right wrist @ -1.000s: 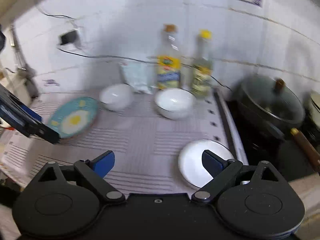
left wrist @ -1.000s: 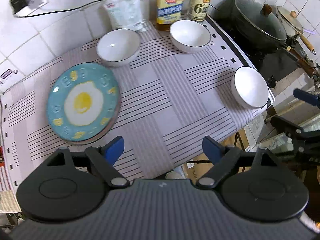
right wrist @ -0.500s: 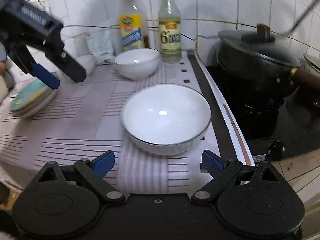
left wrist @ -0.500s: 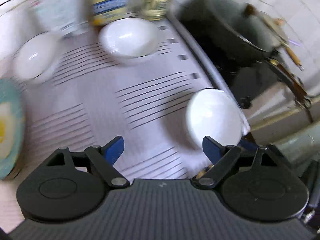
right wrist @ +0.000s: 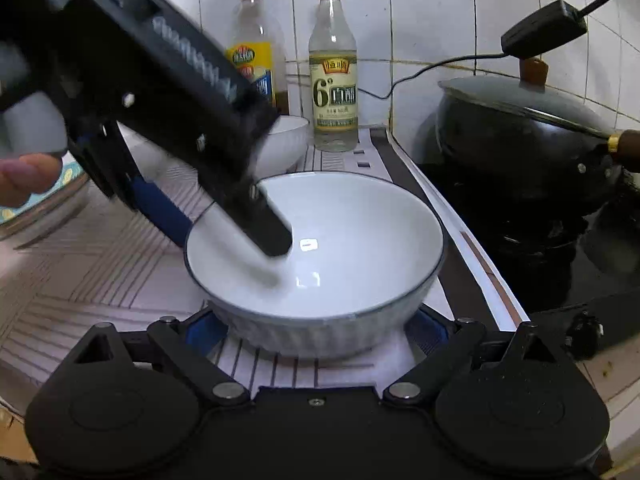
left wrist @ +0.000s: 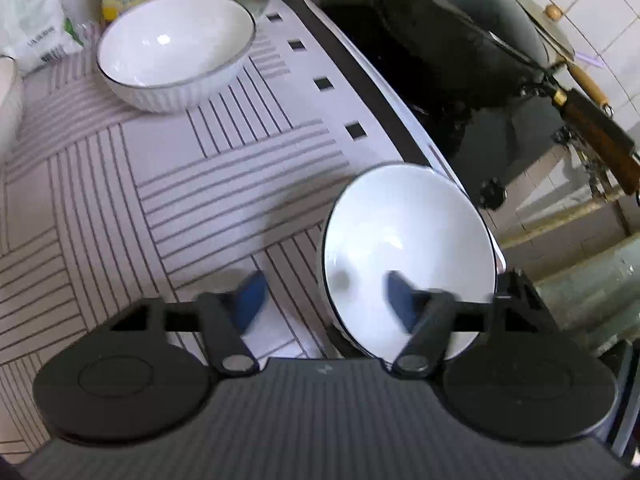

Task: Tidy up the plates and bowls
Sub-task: 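Grasp the rim of the white bowl with both grippers, then carry the white bowl beside the plate stack and open both grippers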

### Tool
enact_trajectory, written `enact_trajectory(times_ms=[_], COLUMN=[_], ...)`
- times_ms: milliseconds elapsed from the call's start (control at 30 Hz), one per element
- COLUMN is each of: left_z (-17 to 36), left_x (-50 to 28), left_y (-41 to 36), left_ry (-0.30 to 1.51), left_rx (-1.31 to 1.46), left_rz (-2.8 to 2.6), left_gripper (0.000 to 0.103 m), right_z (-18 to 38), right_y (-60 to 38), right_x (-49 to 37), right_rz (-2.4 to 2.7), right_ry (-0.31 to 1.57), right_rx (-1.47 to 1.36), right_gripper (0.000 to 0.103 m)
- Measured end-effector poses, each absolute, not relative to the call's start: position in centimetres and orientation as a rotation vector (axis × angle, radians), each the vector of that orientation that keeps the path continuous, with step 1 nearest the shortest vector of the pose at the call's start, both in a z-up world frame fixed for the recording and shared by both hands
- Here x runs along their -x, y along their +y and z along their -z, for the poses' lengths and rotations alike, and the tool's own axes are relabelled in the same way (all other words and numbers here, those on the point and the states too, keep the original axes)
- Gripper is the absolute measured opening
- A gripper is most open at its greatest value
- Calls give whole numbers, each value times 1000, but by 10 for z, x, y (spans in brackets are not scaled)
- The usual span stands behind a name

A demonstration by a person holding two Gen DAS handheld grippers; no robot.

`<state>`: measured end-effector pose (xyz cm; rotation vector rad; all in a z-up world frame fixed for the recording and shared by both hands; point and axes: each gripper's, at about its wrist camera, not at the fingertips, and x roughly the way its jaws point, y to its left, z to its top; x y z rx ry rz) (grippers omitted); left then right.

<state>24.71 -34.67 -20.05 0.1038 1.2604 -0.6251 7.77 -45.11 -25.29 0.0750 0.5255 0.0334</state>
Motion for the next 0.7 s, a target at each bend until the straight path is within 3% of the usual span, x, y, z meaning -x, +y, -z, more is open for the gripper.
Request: enact_trajectory(times_ms=[33,133,400,700], left_z=[203,206,193,165], left_x=[-249,-251,-240,-233], left_y=[-346,-339,-330,-262], left_ry=[1285,1318,1258,1218], left_rx=[-110,-55,-152,-74], left_rz=[616,632,620,506], left_gripper=[26,13,12,12], right_z=[251,248,241,215], right_y=[-450,-446,-434,-389], right_x=[-80,-80,-89,-98], right_rz=[-32,-38,-52,-233], right_ry=[536,541,569,517], right_rx=[-69,-63,-103,30], right_gripper=[98,99,99,99])
